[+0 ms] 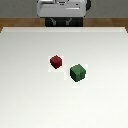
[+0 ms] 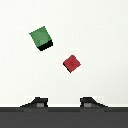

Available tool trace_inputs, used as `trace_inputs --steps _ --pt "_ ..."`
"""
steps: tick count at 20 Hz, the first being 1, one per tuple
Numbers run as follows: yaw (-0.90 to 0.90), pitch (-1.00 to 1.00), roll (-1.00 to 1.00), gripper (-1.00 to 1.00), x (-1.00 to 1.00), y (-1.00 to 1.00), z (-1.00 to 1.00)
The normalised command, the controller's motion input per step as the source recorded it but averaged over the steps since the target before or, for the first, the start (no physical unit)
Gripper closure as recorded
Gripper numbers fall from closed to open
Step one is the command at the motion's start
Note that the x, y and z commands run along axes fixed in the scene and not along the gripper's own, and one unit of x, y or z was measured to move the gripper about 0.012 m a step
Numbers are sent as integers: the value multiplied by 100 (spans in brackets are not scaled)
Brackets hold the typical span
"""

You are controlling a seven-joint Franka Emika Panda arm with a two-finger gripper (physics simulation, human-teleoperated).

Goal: Place the red cube on top of the green cube.

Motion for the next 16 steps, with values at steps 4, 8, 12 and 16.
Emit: trace_inputs --steps 4,8,12,16 --pt "0 0 0 -100 0 0 0" --pt "0 0 0 -100 0 0 0" --pt "0 0 0 -100 0 -50 0" --pt "0 0 0 -100 0 -25 0"
